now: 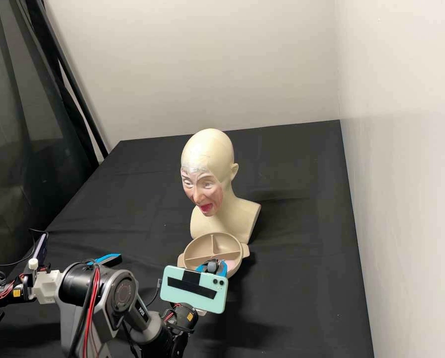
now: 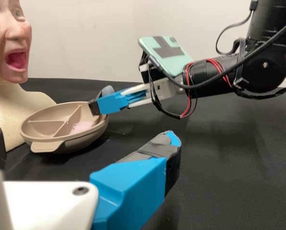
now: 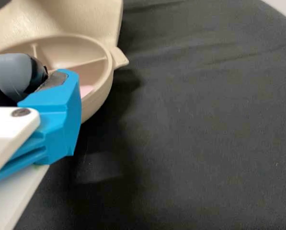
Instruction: Feed the grandma with a spoon
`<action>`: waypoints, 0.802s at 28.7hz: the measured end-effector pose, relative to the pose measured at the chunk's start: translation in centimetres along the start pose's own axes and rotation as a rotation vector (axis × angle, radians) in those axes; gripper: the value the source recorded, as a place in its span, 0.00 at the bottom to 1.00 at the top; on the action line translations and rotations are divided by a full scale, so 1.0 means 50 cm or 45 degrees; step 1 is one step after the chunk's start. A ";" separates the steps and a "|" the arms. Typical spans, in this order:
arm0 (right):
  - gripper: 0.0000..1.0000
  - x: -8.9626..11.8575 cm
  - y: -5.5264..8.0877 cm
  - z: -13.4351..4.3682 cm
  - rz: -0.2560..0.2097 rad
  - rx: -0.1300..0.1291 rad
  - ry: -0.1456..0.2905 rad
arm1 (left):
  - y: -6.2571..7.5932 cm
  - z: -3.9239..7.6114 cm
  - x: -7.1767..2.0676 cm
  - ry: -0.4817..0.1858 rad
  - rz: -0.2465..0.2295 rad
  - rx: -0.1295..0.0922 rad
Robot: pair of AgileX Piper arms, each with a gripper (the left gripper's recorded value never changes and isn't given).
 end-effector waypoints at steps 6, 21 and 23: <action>0.00 0.016 -0.007 0.000 0.004 0.000 0.019 | -0.002 0.009 0.000 -0.021 -0.002 0.003; 0.00 0.052 -0.019 -0.002 0.015 0.006 0.027 | -0.004 0.019 0.002 -0.045 -0.003 0.009; 0.00 0.057 -0.021 -0.005 0.014 0.006 0.032 | -0.009 0.018 0.003 -0.043 -0.014 0.009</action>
